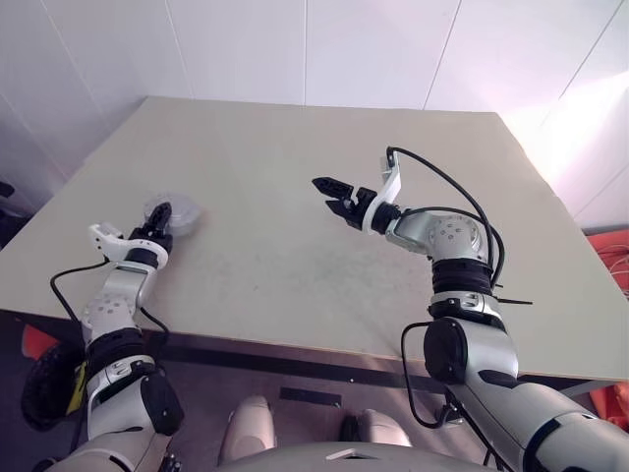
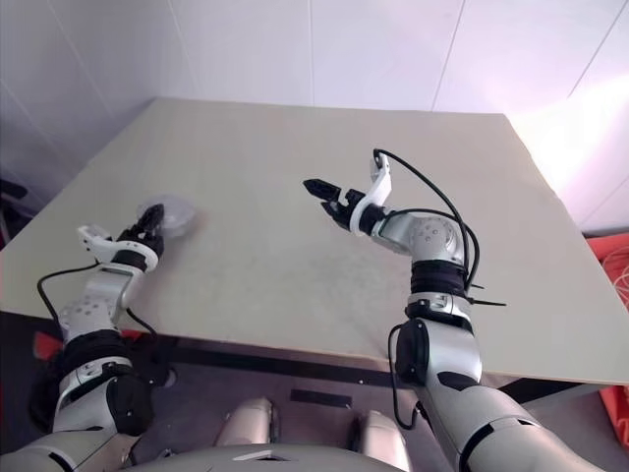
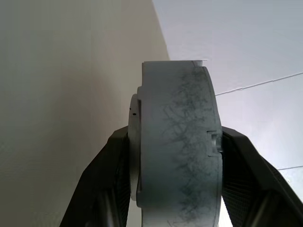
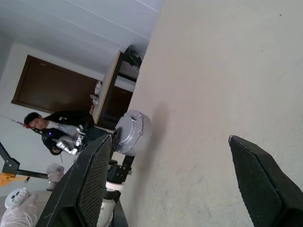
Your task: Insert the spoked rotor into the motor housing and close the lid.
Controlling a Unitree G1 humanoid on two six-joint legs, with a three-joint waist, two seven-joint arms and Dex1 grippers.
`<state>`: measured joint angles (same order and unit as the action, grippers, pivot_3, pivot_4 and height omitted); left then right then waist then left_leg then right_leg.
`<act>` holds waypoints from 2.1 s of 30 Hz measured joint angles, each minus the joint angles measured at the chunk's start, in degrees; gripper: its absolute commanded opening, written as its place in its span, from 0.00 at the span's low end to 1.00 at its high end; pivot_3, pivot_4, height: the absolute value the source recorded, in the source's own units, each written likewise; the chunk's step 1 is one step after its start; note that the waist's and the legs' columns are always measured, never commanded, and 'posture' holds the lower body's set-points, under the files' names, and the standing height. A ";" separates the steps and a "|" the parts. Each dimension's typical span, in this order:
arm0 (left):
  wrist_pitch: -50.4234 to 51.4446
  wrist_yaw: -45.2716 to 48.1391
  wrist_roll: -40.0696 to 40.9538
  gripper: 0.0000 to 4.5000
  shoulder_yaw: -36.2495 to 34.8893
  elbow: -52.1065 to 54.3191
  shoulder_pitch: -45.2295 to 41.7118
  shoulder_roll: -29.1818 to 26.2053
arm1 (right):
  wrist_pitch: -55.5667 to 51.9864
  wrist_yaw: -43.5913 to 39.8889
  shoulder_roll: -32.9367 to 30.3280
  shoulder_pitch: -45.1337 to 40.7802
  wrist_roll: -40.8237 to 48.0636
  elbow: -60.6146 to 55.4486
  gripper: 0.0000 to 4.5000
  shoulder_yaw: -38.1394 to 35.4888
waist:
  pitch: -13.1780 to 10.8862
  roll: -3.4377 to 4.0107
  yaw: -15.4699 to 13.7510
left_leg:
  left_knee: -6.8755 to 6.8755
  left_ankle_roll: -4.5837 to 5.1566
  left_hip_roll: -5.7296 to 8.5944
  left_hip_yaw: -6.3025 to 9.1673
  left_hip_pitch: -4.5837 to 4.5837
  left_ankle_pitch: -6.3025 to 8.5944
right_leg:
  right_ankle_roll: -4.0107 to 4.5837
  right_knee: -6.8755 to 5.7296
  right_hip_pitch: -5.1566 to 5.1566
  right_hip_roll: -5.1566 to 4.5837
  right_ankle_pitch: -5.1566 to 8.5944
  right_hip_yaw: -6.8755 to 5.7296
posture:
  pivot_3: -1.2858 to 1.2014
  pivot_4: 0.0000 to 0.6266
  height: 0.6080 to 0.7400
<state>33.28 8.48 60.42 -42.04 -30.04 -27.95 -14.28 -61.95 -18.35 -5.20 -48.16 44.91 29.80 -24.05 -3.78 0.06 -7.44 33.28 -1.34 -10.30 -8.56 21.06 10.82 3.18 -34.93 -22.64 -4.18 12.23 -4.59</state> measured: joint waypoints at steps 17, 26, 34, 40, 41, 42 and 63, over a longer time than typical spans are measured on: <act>-4.74 -0.47 -5.53 0.84 0.62 -5.54 -2.94 -1.23 | 0.19 0.59 0.13 0.04 0.01 -0.02 1.00 -0.03 | 0.02 -0.07 0.22 | 0.01 -0.07 -0.01 0.01 -0.07 -0.04 | 0.03 -0.06 0.02 -0.01 -0.02 0.00 | 0.52 0.00 1.00; -20.96 -10.32 -15.30 0.99 1.43 -14.75 -7.54 -4.87 | 0.70 0.25 0.04 0.03 -0.25 0.43 1.00 0.21 | 0.07 -0.05 2.05 | -0.17 -0.09 -0.03 -0.08 -0.65 -0.04 | -0.30 -0.06 0.49 0.01 0.18 0.08 | 0.52 0.00 1.00; -32.90 -21.91 -27.22 0.99 4.21 -22.13 -6.35 -10.47 | 1.63 -1.76 -1.62 0.23 -1.10 0.27 1.00 1.18 | 0.20 0.03 5.19 | -0.30 -0.18 -0.41 -0.19 -1.09 -0.08 | -0.11 -0.07 0.64 0.39 0.30 0.17 | 0.52 0.00 1.00; -36.64 -16.65 -34.79 0.99 11.40 -21.20 -5.21 -10.62 | 14.38 -11.94 -4.71 7.19 -10.05 -6.42 1.00 13.57 | 0.17 -0.14 1.89 | -0.22 -0.14 -0.45 -0.05 -0.75 -0.05 | 0.29 0.01 0.40 0.44 0.11 0.07 | 0.52 0.00 1.00; -37.08 -13.71 -35.96 0.99 13.43 -19.79 -5.26 -10.62 | 17.04 -14.35 -5.94 8.58 -12.34 -7.39 1.00 16.39 | 0.15 -0.20 1.06 | -0.19 -0.14 -0.44 -0.02 -0.66 -0.05 | 0.30 0.04 0.41 0.42 0.11 0.01 | 0.52 0.00 1.00; -37.33 -10.44 -37.09 0.99 15.50 -18.00 -5.24 -10.64 | 19.79 -17.01 -7.62 10.03 -14.41 -8.51 1.00 19.17 | 0.14 -0.25 0.21 | -0.13 -0.11 -0.43 -0.01 -0.59 -0.04 | 0.30 0.07 0.39 0.38 0.10 0.00 | 0.52 0.00 1.00; -14.37 33.73 -36.70 0.99 45.00 19.88 3.94 -7.63 | 46.07 -42.49 -30.07 20.58 -26.67 -11.21 1.00 24.89 | 0.14 -0.21 0.41 | 0.08 0.33 -0.05 -0.18 -0.88 0.15 | 0.47 -0.12 0.57 -0.01 0.13 0.10 | 0.52 0.00 1.00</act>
<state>18.91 42.20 23.72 2.96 -10.16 -24.01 -21.91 -15.88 -60.85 -35.27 -27.58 18.24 18.59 0.84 -3.64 -0.15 -7.04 33.36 -1.01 -10.35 -8.73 20.18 10.97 3.65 -35.05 -22.07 -4.19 12.36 -4.50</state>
